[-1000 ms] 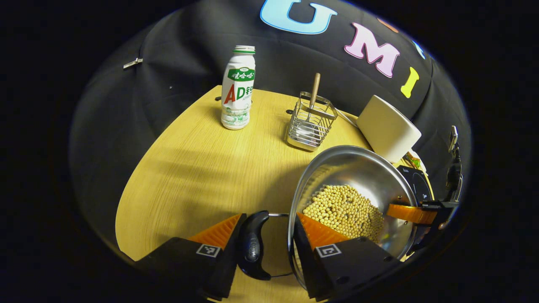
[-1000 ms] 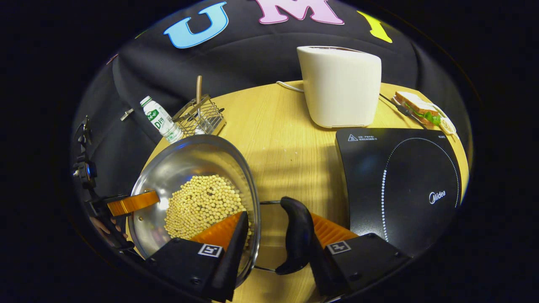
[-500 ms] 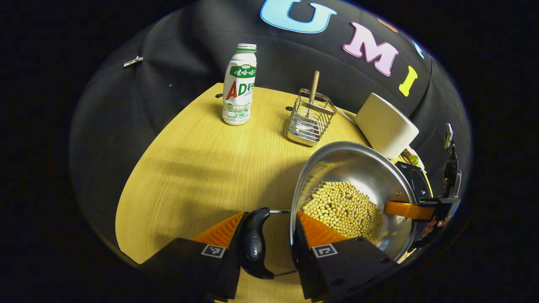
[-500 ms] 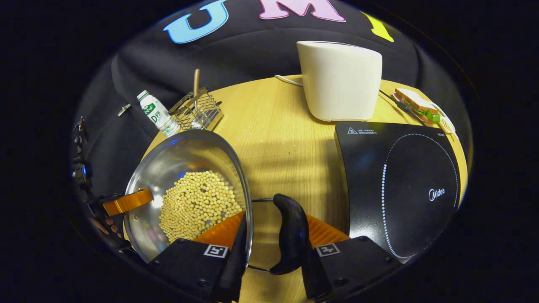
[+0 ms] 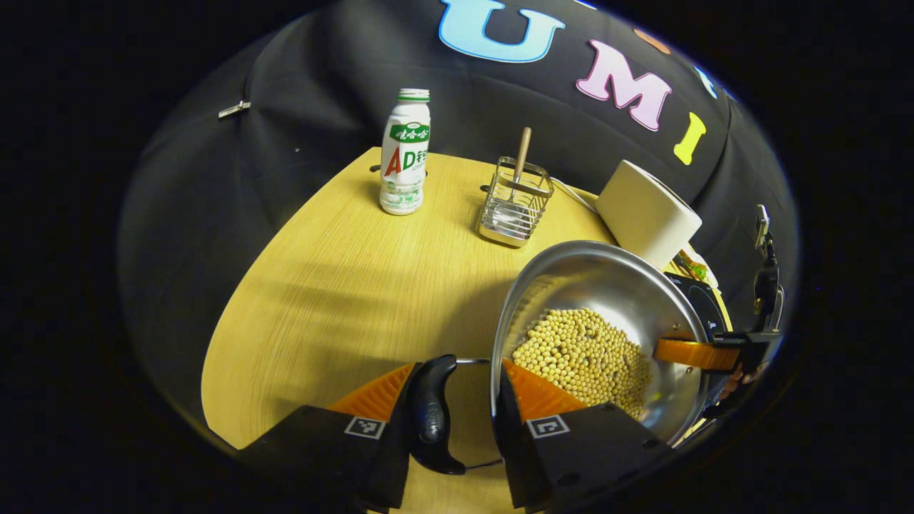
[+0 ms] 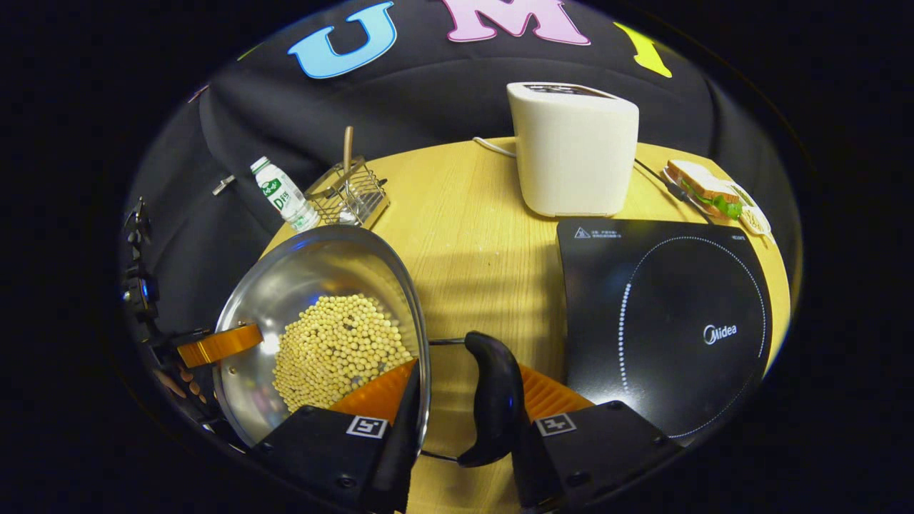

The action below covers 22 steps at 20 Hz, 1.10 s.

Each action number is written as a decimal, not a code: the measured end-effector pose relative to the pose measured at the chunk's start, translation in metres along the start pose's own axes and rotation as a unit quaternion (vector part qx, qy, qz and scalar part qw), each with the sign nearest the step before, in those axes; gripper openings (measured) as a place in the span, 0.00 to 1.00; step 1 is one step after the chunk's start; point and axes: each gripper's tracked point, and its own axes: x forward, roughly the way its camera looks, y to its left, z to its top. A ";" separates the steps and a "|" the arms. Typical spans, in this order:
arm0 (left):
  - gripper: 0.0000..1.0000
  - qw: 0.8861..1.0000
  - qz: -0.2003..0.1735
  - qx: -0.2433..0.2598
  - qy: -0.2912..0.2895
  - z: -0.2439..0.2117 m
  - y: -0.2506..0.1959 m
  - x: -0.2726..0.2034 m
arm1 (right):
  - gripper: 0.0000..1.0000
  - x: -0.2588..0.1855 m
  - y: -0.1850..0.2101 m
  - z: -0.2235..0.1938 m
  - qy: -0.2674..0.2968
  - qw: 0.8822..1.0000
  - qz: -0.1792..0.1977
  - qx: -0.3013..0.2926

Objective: First push the handle of the pot to place it horizontally, then grasp the pot with both hands and set it on the induction cooktop.

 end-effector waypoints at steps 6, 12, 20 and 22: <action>0.57 1.000 0.002 0.014 -0.011 0.023 -0.041 -0.029 | 0.55 -0.041 -0.023 0.026 -0.016 1.000 0.007 0.011; 0.57 1.000 -0.010 0.010 -0.012 0.029 -0.102 -0.044 | 0.60 -0.086 -0.068 0.047 -0.022 1.000 0.005 0.014; 0.58 0.999 -0.029 0.024 -0.022 0.040 -0.193 -0.041 | 0.55 -0.126 -0.149 0.072 -0.043 0.999 -0.005 0.022; 0.57 0.999 -0.032 0.027 -0.024 0.040 -0.217 -0.037 | 0.60 -0.133 -0.171 0.076 -0.050 0.998 -0.009 0.022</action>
